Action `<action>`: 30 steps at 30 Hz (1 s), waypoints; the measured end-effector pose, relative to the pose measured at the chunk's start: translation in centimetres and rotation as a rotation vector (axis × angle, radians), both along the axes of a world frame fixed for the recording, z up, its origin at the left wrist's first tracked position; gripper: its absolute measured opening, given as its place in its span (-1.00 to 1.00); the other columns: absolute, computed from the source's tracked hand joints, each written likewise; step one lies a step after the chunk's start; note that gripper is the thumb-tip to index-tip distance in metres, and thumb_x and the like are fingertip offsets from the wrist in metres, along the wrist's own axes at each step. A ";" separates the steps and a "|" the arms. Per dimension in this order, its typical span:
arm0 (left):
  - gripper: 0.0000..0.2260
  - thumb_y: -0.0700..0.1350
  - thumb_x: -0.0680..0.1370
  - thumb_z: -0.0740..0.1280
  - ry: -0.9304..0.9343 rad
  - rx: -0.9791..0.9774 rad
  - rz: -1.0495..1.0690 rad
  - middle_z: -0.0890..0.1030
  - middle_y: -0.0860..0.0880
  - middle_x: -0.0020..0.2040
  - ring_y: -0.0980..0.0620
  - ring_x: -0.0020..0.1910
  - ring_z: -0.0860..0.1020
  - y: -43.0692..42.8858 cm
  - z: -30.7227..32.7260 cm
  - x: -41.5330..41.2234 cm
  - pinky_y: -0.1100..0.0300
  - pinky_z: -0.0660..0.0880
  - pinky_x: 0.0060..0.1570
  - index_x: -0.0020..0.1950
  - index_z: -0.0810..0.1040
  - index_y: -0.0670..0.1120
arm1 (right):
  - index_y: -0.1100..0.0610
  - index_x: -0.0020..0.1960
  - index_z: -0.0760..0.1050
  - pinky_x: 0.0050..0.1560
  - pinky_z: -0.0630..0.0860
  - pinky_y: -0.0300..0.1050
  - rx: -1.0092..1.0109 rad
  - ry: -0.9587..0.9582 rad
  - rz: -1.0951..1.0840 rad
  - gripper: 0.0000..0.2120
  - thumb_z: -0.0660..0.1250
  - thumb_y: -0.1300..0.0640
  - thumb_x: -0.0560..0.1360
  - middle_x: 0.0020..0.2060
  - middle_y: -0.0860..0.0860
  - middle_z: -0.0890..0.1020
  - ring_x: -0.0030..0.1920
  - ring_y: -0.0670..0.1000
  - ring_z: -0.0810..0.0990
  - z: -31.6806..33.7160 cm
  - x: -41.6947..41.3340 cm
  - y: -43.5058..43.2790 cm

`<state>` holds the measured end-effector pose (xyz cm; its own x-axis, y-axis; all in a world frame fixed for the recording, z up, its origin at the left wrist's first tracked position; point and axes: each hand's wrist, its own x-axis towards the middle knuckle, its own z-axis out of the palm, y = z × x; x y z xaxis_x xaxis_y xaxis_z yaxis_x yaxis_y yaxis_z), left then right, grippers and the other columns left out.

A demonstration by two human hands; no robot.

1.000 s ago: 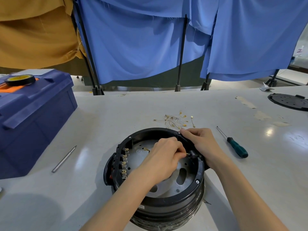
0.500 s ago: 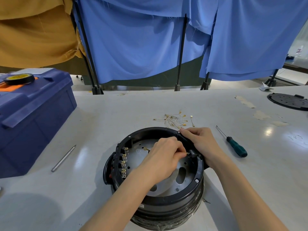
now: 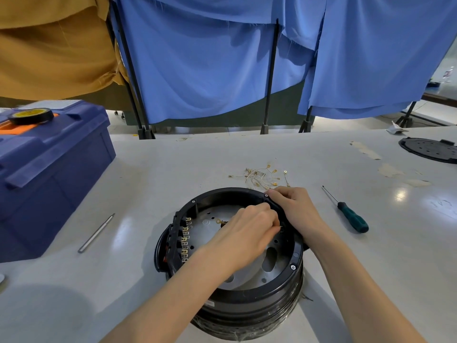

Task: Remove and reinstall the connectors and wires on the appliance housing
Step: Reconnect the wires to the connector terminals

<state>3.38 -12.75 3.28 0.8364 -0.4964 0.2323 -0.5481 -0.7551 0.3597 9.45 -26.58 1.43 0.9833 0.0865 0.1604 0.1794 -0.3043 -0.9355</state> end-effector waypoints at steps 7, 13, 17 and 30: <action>-0.82 -0.11 0.64 0.19 -0.020 0.102 0.017 0.51 -0.11 0.03 -0.17 -0.02 0.50 -0.4 0.4 -0.2 -0.06 0.42 0.01 0.06 0.52 -0.17 | 0.47 -0.20 0.37 -0.34 0.14 -0.10 -0.073 -0.008 -0.039 -0.65 0.26 0.17 0.56 -0.35 0.11 0.27 -0.32 0.01 0.21 -0.1 0.1 0.3; -0.85 -0.06 0.61 0.26 -0.061 0.141 0.157 0.53 -0.06 0.05 -0.17 0.01 0.51 -0.9 0.5 -0.1 0.05 0.37 -0.16 0.06 0.55 -0.11 | 0.40 -0.32 0.28 -0.36 0.13 -0.10 0.041 0.019 -0.016 -0.59 0.29 0.16 0.56 -0.39 0.08 0.23 -0.33 0.04 0.19 -0.3 -0.1 0.0; -0.77 0.08 0.59 0.26 -0.037 0.074 0.190 0.54 0.00 -0.01 -0.09 0.02 0.51 0.0 0.8 -0.2 0.03 0.44 -0.07 0.02 0.57 -0.06 | 0.29 -0.37 0.27 -0.42 0.17 -0.16 0.098 0.052 0.001 -0.58 0.30 0.11 0.55 -0.43 0.05 0.25 -0.38 0.01 0.23 -0.6 -0.2 -0.3; -0.80 -0.09 0.64 0.19 0.025 -0.014 0.020 0.56 -0.09 -0.11 -0.12 -0.12 0.50 0.3 0.2 -0.5 -0.05 0.43 -0.07 -0.04 0.50 -0.18 | 0.38 -0.35 0.27 -0.33 0.11 -0.11 0.004 -0.024 -0.043 -0.61 0.28 0.19 0.53 -0.42 0.09 0.22 -0.35 0.03 0.17 -0.3 -0.2 0.3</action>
